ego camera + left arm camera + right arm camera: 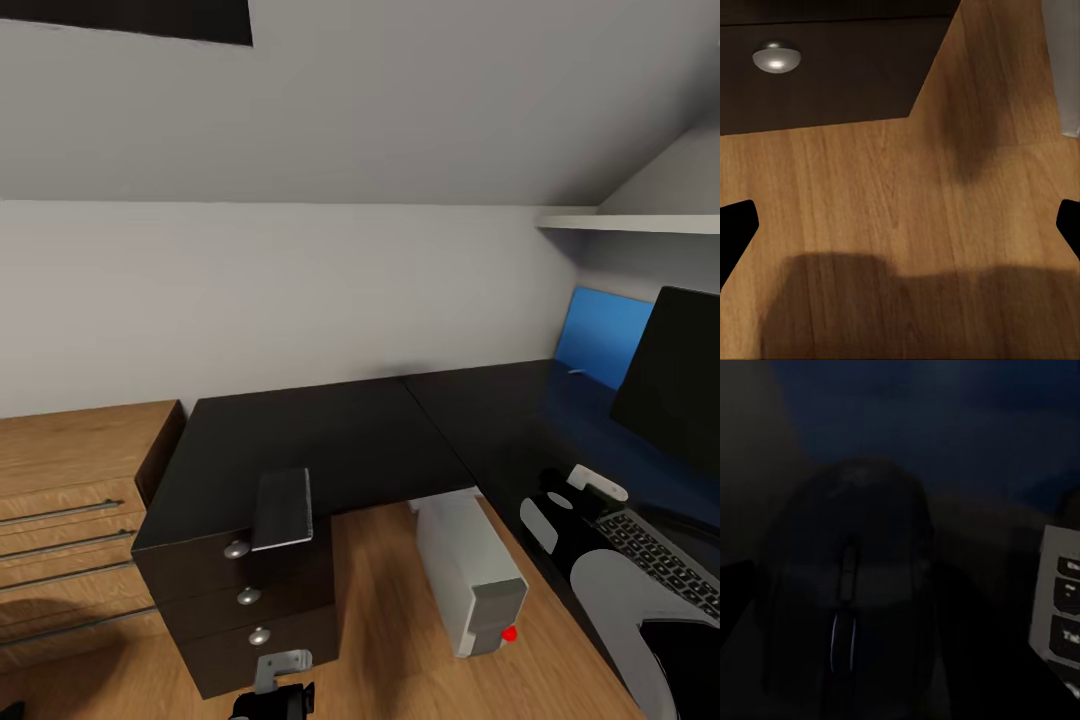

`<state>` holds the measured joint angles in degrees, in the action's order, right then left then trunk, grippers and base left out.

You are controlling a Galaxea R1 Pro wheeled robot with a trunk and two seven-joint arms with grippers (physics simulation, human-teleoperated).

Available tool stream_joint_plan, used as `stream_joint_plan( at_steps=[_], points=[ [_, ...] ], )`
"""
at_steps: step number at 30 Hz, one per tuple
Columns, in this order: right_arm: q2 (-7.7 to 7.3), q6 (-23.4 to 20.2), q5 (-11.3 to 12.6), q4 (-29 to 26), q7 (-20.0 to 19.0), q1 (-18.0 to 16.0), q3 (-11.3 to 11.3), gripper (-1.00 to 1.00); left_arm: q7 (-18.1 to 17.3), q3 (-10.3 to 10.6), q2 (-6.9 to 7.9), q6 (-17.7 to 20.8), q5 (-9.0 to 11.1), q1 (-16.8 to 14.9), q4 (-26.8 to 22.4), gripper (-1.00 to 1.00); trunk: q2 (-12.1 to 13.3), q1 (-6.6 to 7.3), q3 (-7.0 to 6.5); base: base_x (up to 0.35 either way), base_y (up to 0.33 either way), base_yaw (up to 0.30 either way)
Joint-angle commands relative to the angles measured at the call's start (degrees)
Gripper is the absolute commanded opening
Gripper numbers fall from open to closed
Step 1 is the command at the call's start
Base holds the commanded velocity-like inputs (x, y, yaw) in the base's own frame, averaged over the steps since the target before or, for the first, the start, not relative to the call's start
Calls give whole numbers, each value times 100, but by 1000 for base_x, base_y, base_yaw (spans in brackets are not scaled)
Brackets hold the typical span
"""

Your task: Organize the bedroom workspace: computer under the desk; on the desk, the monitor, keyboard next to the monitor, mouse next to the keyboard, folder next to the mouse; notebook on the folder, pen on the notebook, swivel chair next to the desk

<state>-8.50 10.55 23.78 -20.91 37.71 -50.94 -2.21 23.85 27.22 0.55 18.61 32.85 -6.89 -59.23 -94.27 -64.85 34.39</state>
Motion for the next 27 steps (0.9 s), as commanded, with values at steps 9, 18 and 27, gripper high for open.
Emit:
stream_joint_plan(
  at_steps=[9, 18, 27],
  points=[
    [-4, 45, 80, 7, 102, -4, -14, -100, 50, 20, 7, 28, 55, -5, -1, 100, -3, -2, 6, 62, 0, 0],
    [-20, 53, 83, 8, 296, -4, -7, -100, 53, 20, 0, 28, 58, -5, -9, 100, -3, -2, 6, 0, 0, 0],
    [-25, 78, 83, 15, 298, -4, -7, -100, 66, 29, -11, 28, 56, -5, -10, 100, -243, -134, 114, 0, 0, 0]
  ],
)
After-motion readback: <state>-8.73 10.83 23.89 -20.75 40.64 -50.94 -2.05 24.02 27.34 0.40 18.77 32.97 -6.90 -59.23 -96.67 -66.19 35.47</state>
